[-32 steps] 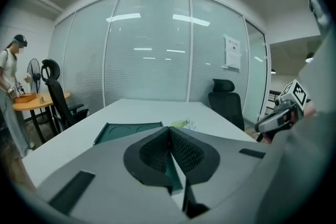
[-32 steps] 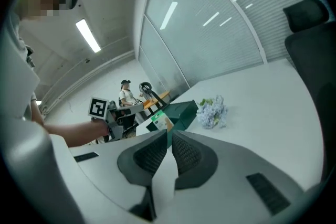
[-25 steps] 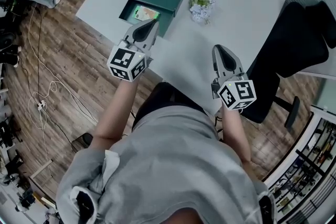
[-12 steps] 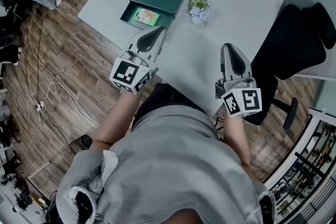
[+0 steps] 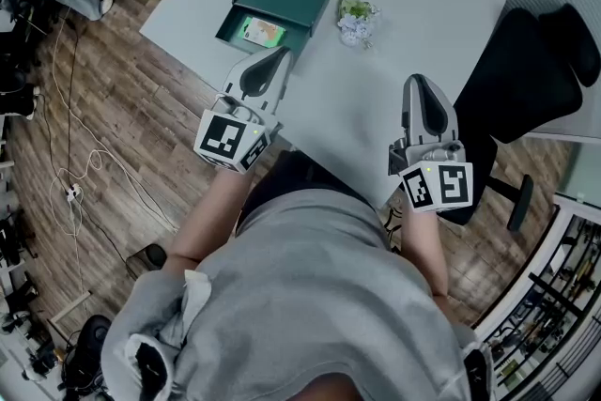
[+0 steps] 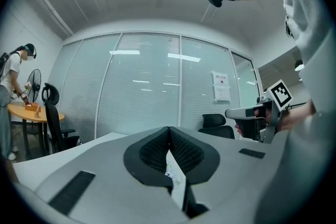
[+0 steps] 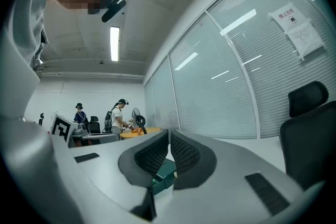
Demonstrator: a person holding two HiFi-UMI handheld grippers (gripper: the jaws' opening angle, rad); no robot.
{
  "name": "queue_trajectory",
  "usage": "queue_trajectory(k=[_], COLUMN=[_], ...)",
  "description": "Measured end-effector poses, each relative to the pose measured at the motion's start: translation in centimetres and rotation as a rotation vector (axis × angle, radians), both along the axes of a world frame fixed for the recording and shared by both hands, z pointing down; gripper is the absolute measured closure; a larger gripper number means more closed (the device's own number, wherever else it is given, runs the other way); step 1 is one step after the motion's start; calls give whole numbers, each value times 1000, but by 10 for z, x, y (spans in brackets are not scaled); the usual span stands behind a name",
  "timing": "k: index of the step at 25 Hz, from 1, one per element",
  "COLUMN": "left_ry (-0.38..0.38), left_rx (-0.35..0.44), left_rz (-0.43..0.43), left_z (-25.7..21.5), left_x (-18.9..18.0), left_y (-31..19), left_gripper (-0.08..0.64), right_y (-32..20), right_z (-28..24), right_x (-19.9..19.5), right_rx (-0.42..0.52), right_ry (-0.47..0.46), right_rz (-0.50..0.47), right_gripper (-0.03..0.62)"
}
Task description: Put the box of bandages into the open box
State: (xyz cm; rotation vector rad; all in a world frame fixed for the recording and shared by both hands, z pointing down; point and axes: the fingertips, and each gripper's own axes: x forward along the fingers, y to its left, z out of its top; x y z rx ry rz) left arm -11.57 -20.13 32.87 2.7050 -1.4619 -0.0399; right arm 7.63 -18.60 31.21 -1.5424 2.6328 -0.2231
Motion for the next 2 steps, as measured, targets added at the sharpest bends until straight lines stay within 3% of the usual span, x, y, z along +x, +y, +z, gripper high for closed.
queue_trajectory(k=[2], left_ry=[4], left_rx=[12], left_rz=[0], left_z=[-4], left_x=[0], left_y=[0], left_gripper=[540], right_y=[-1], right_z=[-6], right_x=[3], right_rx=[12], right_ry=[-6], right_rz=[10], right_gripper=[538])
